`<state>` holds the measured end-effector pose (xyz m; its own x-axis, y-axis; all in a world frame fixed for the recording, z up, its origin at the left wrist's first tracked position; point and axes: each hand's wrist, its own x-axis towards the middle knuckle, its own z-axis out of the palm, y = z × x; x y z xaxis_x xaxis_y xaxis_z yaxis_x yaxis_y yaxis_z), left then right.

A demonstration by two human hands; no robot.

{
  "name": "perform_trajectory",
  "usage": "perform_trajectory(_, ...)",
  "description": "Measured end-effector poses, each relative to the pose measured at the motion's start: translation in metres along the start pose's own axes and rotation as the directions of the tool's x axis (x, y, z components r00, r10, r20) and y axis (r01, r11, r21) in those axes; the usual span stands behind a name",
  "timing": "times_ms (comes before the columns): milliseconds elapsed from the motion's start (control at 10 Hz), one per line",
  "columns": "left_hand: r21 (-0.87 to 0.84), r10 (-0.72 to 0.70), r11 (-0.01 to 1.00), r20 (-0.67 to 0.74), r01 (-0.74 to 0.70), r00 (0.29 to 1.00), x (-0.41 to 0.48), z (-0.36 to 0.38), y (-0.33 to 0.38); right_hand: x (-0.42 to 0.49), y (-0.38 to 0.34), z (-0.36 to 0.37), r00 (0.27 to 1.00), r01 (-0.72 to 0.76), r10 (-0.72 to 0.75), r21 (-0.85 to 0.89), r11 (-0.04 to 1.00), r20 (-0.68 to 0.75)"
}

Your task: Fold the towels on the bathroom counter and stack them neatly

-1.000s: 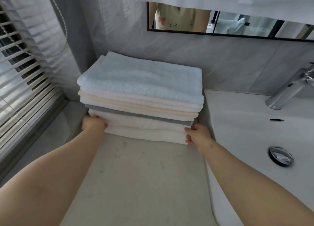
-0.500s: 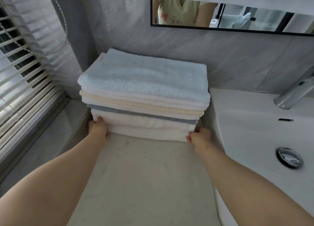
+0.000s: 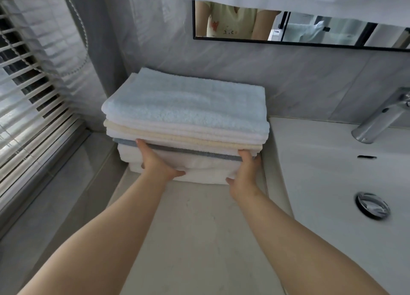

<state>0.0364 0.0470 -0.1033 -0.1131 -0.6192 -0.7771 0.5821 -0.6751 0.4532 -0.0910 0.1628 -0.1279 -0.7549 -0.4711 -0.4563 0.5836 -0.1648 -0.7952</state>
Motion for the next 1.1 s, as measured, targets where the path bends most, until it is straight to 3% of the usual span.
perform_trajectory(200,0.029,-0.024,0.999,0.063,0.023,0.998,0.002,0.01,-0.008,0.015,-0.007,0.008,1.0,-0.017,0.016,0.032,0.999,0.019)
perform_trajectory(500,0.085,-0.037,0.996,0.042,0.033,0.998,-0.014,0.004,-0.014,0.004,-0.015,-0.006,0.994,-0.102,0.102,-0.007,0.995,0.027)
perform_trajectory(800,0.306,-0.04,0.952,0.202,-0.024,0.979,-0.072,-0.001,-0.031,-0.045,-0.044,-0.025,0.983,-0.18,0.182,-0.035,0.983,0.037)
perform_trajectory(900,0.448,-0.006,0.885,0.283,-0.126,0.959,-0.092,-0.005,-0.035,-0.058,-0.051,-0.031,0.984,-0.164,0.169,-0.096,0.982,0.047)
perform_trajectory(1000,0.609,-0.016,0.751,0.4,-0.253,0.916,-0.11,-0.008,-0.038,-0.066,-0.059,-0.035,0.988,-0.12,0.142,-0.259,0.958,0.066)
perform_trajectory(1100,0.682,0.095,0.6,0.459,-0.419,0.883,-0.12,-0.01,-0.042,-0.071,-0.065,-0.04,0.998,0.006,0.018,-0.402,0.916,0.056)
